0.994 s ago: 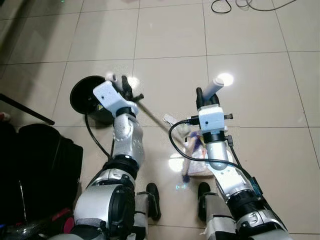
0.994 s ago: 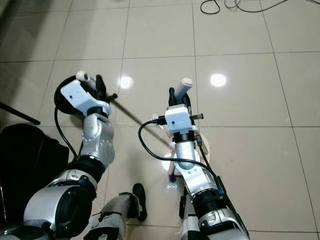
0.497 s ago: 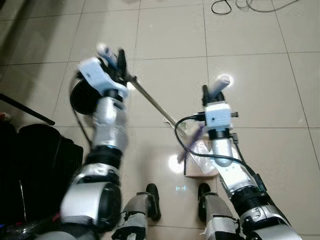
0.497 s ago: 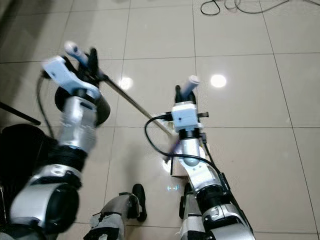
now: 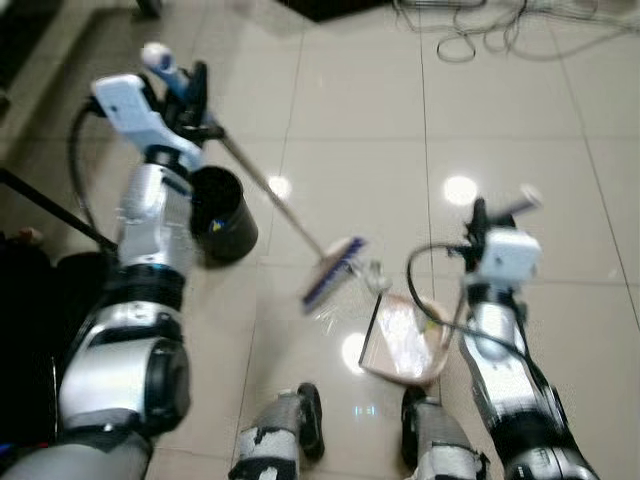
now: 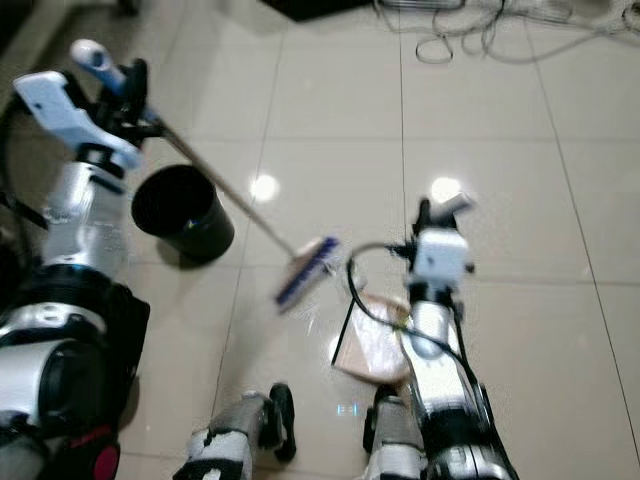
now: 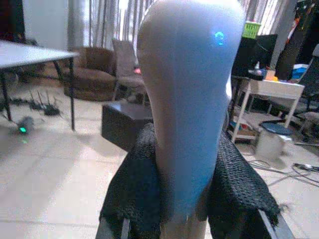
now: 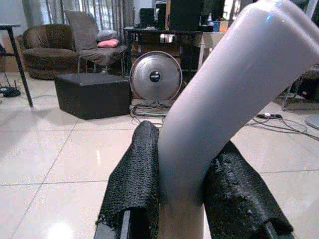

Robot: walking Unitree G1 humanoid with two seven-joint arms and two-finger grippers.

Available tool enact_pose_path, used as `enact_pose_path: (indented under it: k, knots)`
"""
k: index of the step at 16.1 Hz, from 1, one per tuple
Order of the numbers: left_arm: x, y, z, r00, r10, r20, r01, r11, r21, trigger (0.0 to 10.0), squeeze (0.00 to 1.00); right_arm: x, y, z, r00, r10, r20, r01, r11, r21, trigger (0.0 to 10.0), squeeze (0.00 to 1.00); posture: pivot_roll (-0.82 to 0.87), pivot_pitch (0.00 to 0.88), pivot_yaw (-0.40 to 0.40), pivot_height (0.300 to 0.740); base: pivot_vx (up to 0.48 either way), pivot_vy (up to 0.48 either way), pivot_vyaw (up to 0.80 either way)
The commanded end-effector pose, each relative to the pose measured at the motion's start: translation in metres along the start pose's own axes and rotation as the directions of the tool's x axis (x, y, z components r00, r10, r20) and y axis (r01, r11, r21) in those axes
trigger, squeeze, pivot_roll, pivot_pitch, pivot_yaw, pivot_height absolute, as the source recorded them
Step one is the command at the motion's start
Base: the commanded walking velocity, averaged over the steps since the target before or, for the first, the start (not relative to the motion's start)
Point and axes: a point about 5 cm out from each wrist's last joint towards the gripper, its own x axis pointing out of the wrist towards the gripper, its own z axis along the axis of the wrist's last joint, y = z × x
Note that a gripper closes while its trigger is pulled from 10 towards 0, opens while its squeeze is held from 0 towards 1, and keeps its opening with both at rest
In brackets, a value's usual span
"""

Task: Sweep floor

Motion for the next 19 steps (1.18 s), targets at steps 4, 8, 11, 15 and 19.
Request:
enact_pose_path:
  k: [4,8,11,15,19]
  knots:
    - [-0.022,0.021,-0.019,0.985,0.043,-0.166,-0.034,0.998,0.055,10.0,0.0,0.0,-0.012,0.025,0.997,-0.031,0.069,0.025,0.996,0.086,10.0,0.0,0.04,0.091,0.117,0.74,0.0,0.0,0.0]
    - [-0.059,0.036,-0.038,0.955,0.099,-0.278,-0.044,0.979,0.198,10.0,0.0,0.005,-0.014,0.058,0.997,0.024,0.074,-0.034,0.988,0.15,10.0,0.0,0.01,0.039,0.093,0.74,0.0,0.0,0.0]
    - [-0.096,0.038,-0.047,0.934,0.132,-0.332,-0.039,0.962,0.272,10.0,0.0,0.028,-0.012,0.095,0.991,0.125,0.053,-0.134,0.966,0.222,10.0,0.0,0.0,0.013,0.076,0.74,0.0,0.0,0.0]
    - [-0.12,0.021,-0.047,0.925,0.086,-0.37,0.014,0.966,0.259,10.0,0.0,0.05,-0.026,0.129,0.983,0.158,0.097,-0.179,0.942,0.282,10.0,0.0,0.01,0.002,0.05,0.74,0.0,0.0,0.0]
    - [-0.129,0.007,-0.038,0.934,0.069,-0.351,0.03,0.962,0.271,10.0,0.0,0.06,-0.035,0.147,0.978,0.181,0.107,-0.205,0.933,0.296,10.0,0.0,0.02,0.0,0.048,0.74,0.0,0.0,0.0]
